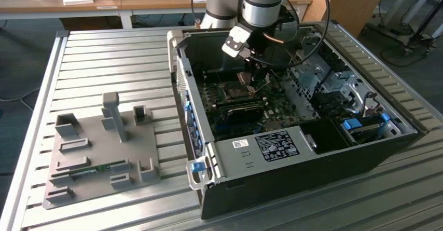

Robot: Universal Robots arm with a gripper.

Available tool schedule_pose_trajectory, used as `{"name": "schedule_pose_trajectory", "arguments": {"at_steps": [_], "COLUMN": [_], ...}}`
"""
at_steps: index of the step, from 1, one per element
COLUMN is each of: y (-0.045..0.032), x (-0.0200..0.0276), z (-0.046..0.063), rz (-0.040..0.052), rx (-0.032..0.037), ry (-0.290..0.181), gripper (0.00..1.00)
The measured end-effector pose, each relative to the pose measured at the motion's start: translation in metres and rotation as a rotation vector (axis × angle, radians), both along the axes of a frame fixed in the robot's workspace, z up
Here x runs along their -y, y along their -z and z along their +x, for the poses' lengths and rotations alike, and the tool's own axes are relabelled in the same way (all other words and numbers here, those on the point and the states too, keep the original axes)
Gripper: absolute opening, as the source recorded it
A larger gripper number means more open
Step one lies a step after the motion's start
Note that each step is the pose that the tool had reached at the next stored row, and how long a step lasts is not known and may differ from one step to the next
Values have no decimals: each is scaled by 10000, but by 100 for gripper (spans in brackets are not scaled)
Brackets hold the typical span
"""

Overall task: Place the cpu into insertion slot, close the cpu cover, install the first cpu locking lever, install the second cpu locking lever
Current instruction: 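Place the cpu into insertion slot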

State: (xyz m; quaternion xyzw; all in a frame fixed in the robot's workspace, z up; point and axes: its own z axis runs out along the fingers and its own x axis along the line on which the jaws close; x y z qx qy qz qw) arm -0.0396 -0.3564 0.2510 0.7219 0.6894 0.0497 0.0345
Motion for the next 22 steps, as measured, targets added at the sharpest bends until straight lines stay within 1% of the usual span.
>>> {"name": "schedule_pose_trajectory", "arguments": {"at_steps": [7, 14, 22], "y": [12, 64, 66], "x": [0, 0, 0], "z": [0, 0, 0], "rz": [2, 1, 0], "rx": [2, 0, 0], "ry": [0, 6, 6], "gripper": [54, 54, 54]}}
